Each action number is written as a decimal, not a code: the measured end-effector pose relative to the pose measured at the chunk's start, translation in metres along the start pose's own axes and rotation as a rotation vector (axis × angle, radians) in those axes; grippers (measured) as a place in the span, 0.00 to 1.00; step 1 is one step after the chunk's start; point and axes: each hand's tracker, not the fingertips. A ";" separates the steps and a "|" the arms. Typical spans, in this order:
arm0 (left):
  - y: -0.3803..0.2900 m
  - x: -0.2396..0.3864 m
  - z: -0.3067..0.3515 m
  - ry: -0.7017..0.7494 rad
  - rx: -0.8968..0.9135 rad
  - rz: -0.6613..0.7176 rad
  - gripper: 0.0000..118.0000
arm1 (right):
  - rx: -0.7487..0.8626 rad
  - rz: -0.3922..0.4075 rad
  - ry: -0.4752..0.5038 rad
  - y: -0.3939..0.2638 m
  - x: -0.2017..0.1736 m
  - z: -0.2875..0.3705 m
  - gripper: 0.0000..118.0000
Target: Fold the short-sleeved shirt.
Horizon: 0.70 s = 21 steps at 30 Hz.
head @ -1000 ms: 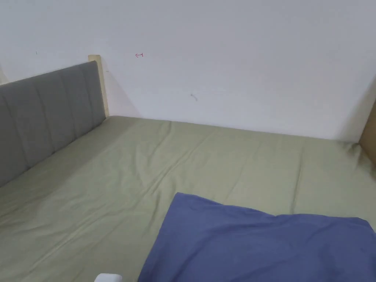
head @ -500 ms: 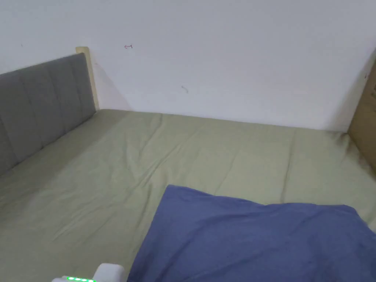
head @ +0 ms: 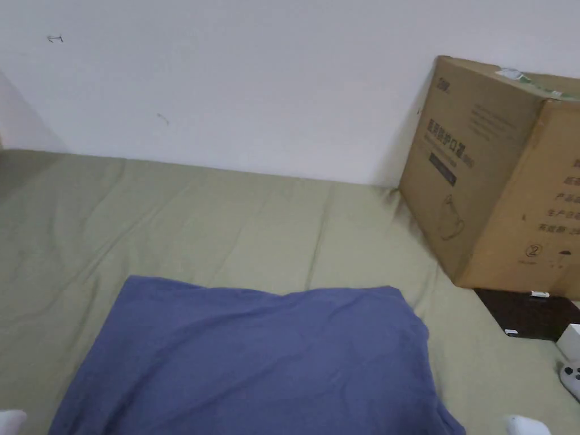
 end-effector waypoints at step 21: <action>-0.004 -0.009 0.018 -0.011 0.015 -0.002 0.02 | -0.055 0.023 -0.034 -0.021 0.008 0.027 0.06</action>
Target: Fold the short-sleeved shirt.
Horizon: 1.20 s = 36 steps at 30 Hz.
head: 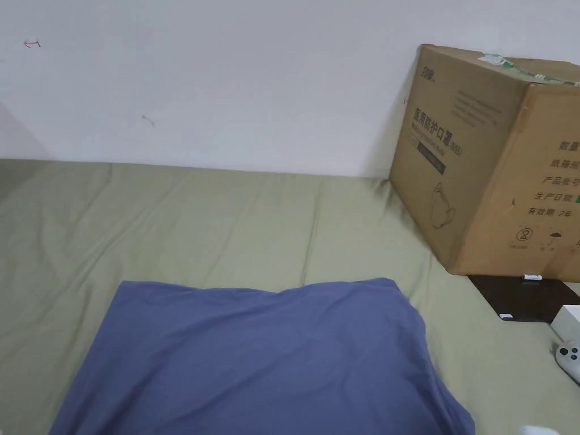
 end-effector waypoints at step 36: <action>0.161 -0.020 -0.120 -0.066 -0.217 0.051 0.70 | -0.016 -0.409 0.119 0.169 -0.010 -0.063 0.77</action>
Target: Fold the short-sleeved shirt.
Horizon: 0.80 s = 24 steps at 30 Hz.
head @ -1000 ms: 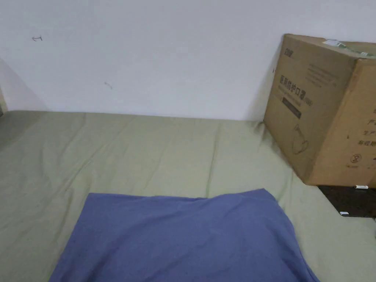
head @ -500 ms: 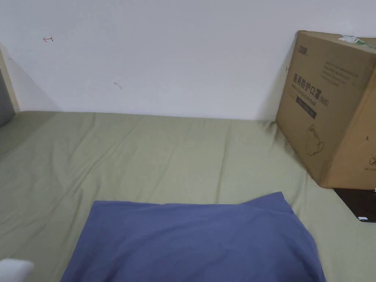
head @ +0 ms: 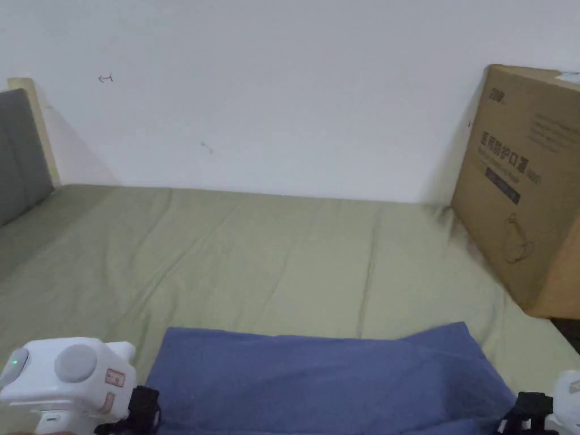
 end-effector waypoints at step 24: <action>-0.172 0.038 0.152 0.102 0.741 0.036 0.00 | 0.822 0.434 0.240 -0.194 -0.056 0.145 0.04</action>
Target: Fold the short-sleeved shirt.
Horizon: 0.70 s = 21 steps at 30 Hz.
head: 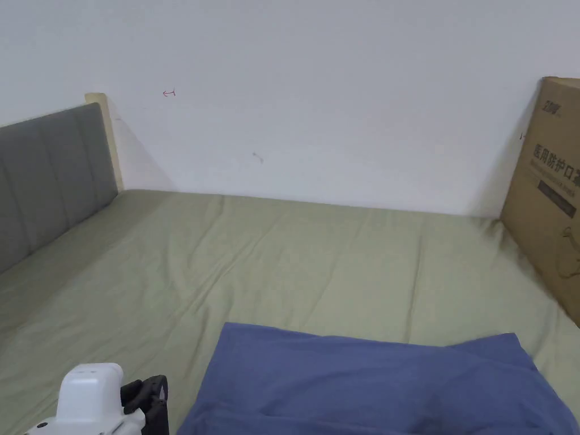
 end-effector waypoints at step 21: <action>-0.094 -0.011 -0.181 0.191 -0.624 -0.063 0.97 | -0.150 -0.018 -0.001 -0.011 0.026 -0.038 0.04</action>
